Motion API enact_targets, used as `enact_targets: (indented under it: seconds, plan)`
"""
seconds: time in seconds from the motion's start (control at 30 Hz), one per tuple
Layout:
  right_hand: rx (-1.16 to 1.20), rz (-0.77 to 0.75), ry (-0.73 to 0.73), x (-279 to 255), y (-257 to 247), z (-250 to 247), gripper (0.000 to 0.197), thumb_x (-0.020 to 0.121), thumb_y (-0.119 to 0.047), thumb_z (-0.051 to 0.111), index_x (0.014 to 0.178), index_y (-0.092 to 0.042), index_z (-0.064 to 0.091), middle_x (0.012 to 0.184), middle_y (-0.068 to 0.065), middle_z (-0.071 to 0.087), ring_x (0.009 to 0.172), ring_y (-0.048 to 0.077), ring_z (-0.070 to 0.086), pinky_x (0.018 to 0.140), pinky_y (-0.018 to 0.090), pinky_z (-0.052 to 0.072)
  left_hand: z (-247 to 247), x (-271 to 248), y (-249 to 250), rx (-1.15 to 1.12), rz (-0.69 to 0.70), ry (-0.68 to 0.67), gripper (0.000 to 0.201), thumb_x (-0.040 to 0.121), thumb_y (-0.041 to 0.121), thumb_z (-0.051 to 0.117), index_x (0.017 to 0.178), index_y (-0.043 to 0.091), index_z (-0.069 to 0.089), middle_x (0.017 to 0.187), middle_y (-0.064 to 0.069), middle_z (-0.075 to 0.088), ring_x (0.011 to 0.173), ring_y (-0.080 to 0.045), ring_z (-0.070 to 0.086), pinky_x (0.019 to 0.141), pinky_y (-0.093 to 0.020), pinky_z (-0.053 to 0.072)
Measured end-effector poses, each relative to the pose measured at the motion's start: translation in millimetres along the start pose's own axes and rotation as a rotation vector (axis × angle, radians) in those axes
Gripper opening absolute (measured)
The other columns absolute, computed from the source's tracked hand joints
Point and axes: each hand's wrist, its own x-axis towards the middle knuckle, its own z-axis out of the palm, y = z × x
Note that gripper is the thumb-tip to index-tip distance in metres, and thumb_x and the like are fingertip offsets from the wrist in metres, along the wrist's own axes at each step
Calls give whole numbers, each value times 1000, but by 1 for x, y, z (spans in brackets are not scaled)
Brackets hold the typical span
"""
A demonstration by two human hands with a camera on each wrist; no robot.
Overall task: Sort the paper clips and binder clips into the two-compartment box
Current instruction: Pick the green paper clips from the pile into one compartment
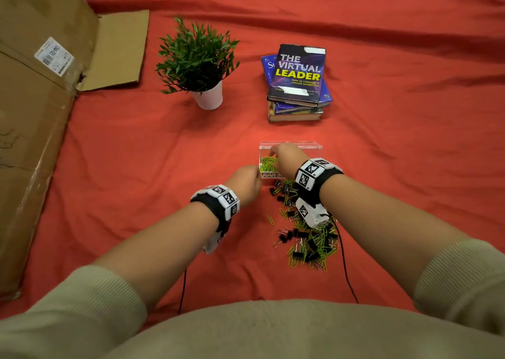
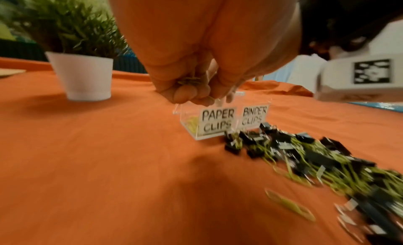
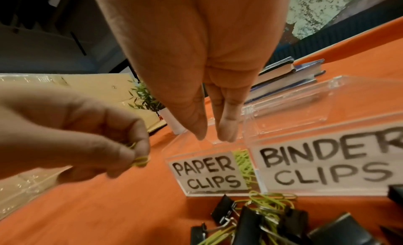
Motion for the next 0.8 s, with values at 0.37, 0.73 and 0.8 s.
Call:
enact_targets:
  seconds: [0.37,0.73,0.8]
  plan:
    - [47,-33,-20,-75,55,41,27,89,-13,50,110,-15,66,111,8,61,96,23,60,83,39,55,-9,60,32,250,160,-3,31,87,5,47,115,11,58,119,-10,61,109,-29,55,91,-40,48]
    - [-90,-73,91,-94,63,55,24,87,-18,52,110,-13,60,113,6,50,110,23,47,80,37,53,54,-15,1,321,329,-229,17,84,14,55,99,9,63,106,-7,58,106,-25,51,89,-37,44]
    - [-92,-150,32,-95,50,62,24,87,-19,52,108,-11,62,110,7,51,110,24,46,83,38,51,62,-23,-4,343,327,-242,21,85,16,57,103,8,61,110,-9,55,108,-27,50,89,-37,42]
